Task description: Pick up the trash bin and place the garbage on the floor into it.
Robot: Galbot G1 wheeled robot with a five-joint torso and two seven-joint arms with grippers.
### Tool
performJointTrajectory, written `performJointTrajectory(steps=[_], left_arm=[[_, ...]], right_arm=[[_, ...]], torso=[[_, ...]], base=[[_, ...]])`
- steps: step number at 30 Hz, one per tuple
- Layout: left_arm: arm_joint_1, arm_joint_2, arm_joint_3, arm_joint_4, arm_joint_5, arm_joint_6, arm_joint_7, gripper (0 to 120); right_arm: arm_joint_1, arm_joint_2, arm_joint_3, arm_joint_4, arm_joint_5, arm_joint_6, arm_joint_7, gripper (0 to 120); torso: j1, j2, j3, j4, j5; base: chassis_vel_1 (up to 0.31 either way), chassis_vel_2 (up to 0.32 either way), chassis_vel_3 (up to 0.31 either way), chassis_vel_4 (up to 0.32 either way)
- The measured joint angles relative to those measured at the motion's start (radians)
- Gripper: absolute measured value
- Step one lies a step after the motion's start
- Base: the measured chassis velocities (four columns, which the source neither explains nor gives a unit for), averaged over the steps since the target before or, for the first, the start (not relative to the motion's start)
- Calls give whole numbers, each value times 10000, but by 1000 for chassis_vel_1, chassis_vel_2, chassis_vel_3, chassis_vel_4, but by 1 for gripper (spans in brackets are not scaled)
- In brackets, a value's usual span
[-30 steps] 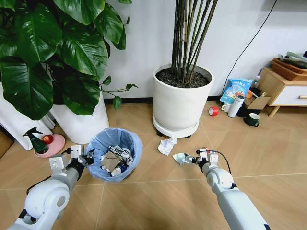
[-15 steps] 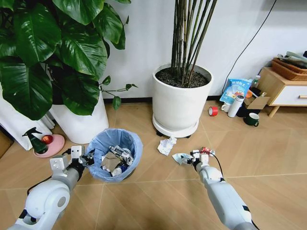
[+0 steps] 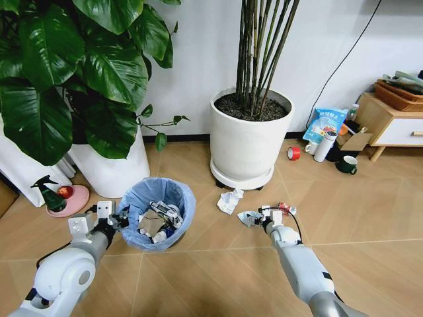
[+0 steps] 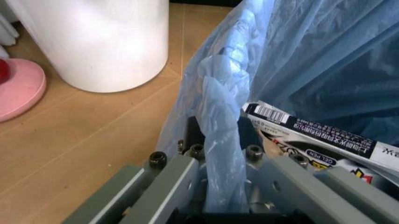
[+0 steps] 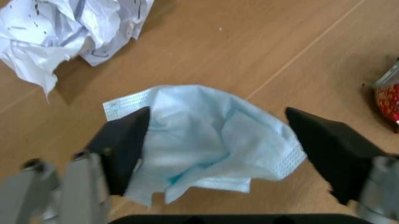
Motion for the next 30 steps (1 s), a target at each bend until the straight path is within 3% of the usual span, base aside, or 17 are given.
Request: performJointTrajectory(steps=[2, 7, 9, 15, 19, 22, 30], left_arm=[[-4, 7, 2, 6, -3, 0, -6, 0], [-4, 28, 3, 6, -11, -1, -12, 0], [0, 43, 1, -7, -15, -1, -16, 0], [13, 59, -3, -35, -23, -1, -21, 0], [43, 54, -3, -58, -23, -1, -31, 0], [65, 57, -6, -85, -23, -1, -35, 0], [76, 104, -59, -138, -48, -1, -58, 0]], right_arm=[[-4, 54, 66, -98, -107, -1, -5, 68], [-32, 85, 115, -107, -147, -1, -7, 55], [-36, 100, 173, -156, -199, -5, -14, 43], [-64, 114, 303, -242, -307, -5, -15, 26], [-143, 104, 417, -235, -316, -5, -15, 8], [-163, 99, 472, -204, -308, -6, 8, 0], [-444, -12, 572, 644, 183, -172, 178, 0]], torso=[[0, 0, 0, 0, 1], [0, 0, 0, 1, 1], [0, 0, 0, 0, 1], [0, 0, -1, 0, 0], [0, 0, 0, 0, 1], [0, 0, -1, 0, 2], [0, 0, 0, 0, 3]], base=[[0, 0, 0, 0], [0, 0, 0, 0], [0, 0, 0, 0], [0, 0, 0, 0], [0, 0, 0, 0], [0, 0, 0, 0], [0, 0, 0, 0]])
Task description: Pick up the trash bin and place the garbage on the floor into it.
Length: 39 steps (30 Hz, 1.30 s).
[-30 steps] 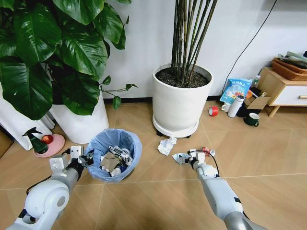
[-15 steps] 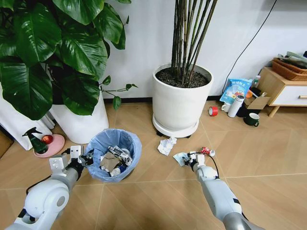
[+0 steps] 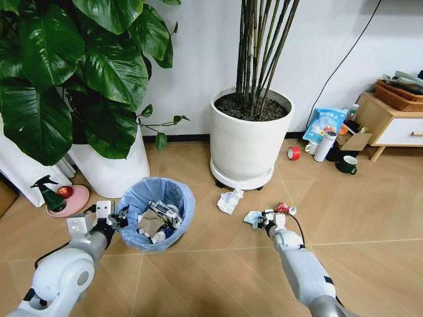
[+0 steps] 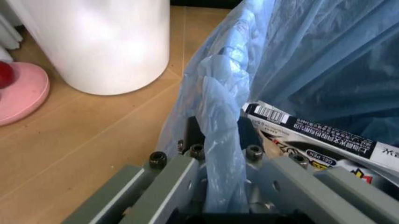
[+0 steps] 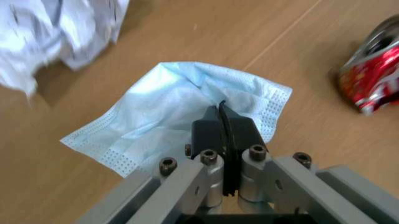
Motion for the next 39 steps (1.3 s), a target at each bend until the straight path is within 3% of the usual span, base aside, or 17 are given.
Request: performJointTrajectory(steps=[9, 12, 17, 20, 21, 24, 29, 32, 39], left_arm=[[17, -21, 34, 108, 12, -3, -6, 0], [-9, -5, 116, 215, 18, -2, -5, 0], [-66, 59, 186, 336, 18, 14, 2, 0], [-187, 70, 316, 479, 4, 32, 28, 0], [-187, 70, 316, 479, 4, 32, 28, 0], [-381, 81, 514, 678, -14, 63, 65, 0], [-624, 172, 697, 852, -98, 150, 80, 0], [-865, 308, 752, 974, -202, 275, 174, 0], [-925, 354, 707, 1028, -233, 403, 213, 0]], right_arm=[[-1145, -636, -382, 3417, 1772, -612, 438, 0], [-1457, -933, -664, 5281, 2334, -893, 483, 0], [-1606, -1190, -1057, 7147, 2988, -1371, 616, 0], [-1594, -1443, -1616, 9015, 3503, -1881, 754, 0], [-1594, -1443, -1616, 9015, 3503, -1881, 754, 0], [-1210, -1579, -2411, 10289, 3976, -2308, 934, 0], [-626, -1600, -3329, 10932, 4446, -2771, 991, 0], [40, -1735, -4673, 11411, 5131, -3296, 1004, 0], [931, -1924, -6203, 11474, 5373, -3990, 1127, 0]], torso=[[0, 0, 0, -1, -2], [0, 1, 0, 0, -2], [0, 0, 0, 0, -1], [0, 1, 0, 0, -7], [0, 1, 0, 0, -7], [-1, 2, -1, 0, -6], [0, 1, 0, -1, -3], [-1, 2, 0, 1, -3], [0, 1, 1, 1, -4]], base=[[0, 0, 0, 0], [0, 0, 0, 0], [0, 0, 0, 0], [0, 0, 0, 0], [0, 0, 0, 0], [0, 0, 0, 0], [0, 0, 0, 0], [0, 0, 0, 0], [0, 0, 0, 0]])
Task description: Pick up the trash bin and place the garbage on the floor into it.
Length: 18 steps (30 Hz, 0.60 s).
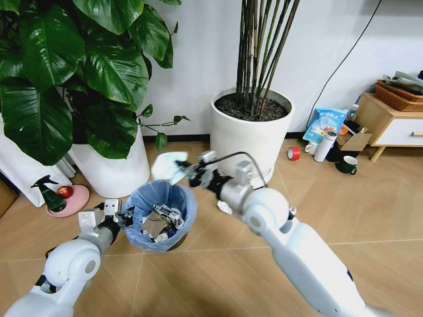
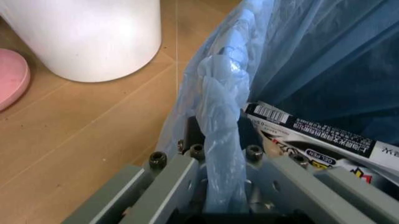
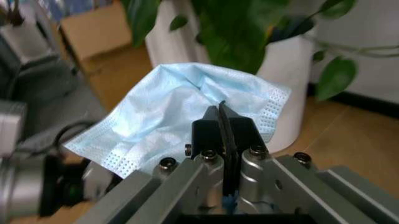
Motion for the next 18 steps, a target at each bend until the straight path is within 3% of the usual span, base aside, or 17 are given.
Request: performJointTrajectory(steps=[3, 11, 18], left_arm=[[-17, 12, -32, 0, -20, 5, 0, 0], [-96, 17, -190, -1, -70, 5, 1, 0], [-91, -17, -265, -1, -74, -47, -6, 0]], right_arm=[[166, -15, -220, 34, 206, -337, 123, 5], [472, -71, -562, 80, 842, -1425, 301, 38], [421, 143, -498, -1, 852, -884, 918, 61]], torso=[[0, 0, -1, 0, 0], [0, 0, -1, -1, 1], [0, 0, 0, 0, 0]], base=[[0, 0, 0, 0], [0, 0, 0, 0], [0, 0, 0, 0]])
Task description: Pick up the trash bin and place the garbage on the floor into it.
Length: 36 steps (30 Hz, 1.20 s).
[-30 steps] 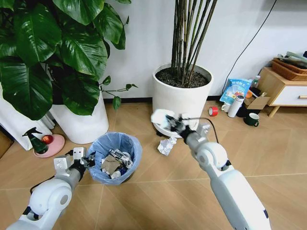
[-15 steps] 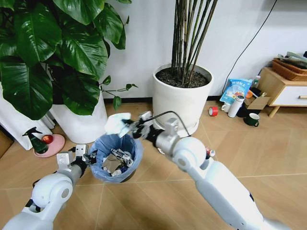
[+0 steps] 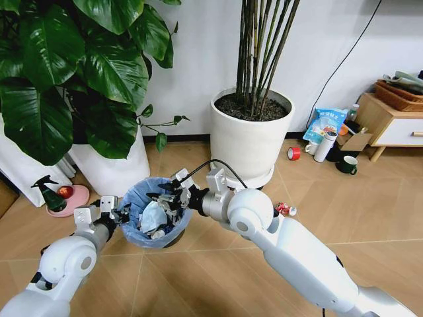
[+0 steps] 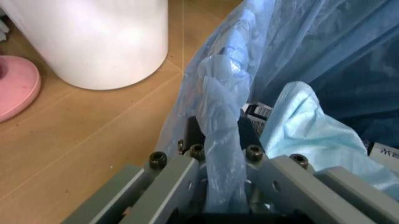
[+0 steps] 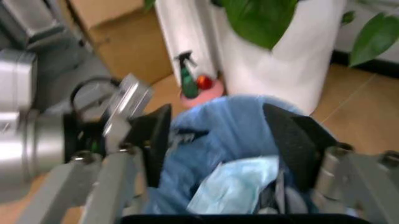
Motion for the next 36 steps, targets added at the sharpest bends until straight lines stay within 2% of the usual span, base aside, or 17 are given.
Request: performJointTrajectory(steps=[4, 7, 8, 10, 11, 13, 19, 24, 30, 36], left_arm=[[63, -54, -100, 0, 25, -82, -15, 0], [76, -66, -119, -3, 27, -91, -15, 0], [111, -128, -198, -12, 62, -165, -23, 0], [159, -180, -267, -78, 107, -218, -31, 0], [159, -180, -267, -78, 107, -218, -31, 0], [268, -202, -354, -223, 160, -242, -67, 0], [510, -232, -432, -502, 322, -339, -77, 0], [598, -220, -513, -546, 361, -381, -79, 0], [763, -234, -578, -626, 407, -415, -62, 0], [820, -230, -587, -663, 432, -422, -57, 0]], right_arm=[[-97, 147, 593, -162, 30, 457, 616, 79], [-130, 152, 749, -174, 49, 506, 691, 81], [-293, 141, 1360, -193, 62, 640, 820, 93], [-537, 144, 1906, -243, -115, 807, 906, 98], [-537, 144, 1906, -243, -115, 807, 906, 98], [-1055, 128, 2577, -376, -732, 1055, 952, 100], [-2695, 81, 3898, -647, -3262, 1668, 667, 100], [-3749, 195, 4842, -925, -4708, 2245, 296, 100], [-4422, 345, 5561, -1360, -5406, 2747, 2, 100], [-4628, 431, 5724, -1587, -5583, 2890, -28, 100]], torso=[[0, 0, 0, 0, 1], [0, 0, 0, 0, 1], [0, 0, 0, -2, 1], [0, 0, 0, 1, 1], [0, 0, 0, 1, 1], [0, 0, 0, 0, 5], [0, 0, -1, -2, 4], [0, 0, -1, -3, 5], [0, 0, -1, -1, 4], [-1, 0, -2, -1, 4]], base=[[0, 0, 0, 0], [0, 0, 0, 0], [0, 0, 0, 0], [0, 0, 0, 0], [0, 0, 0, 0], [0, 0, 0, 0], [0, 0, 0, 0], [0, 0, 0, 0], [0, 0, 0, 0], [0, 0, 0, 0]])
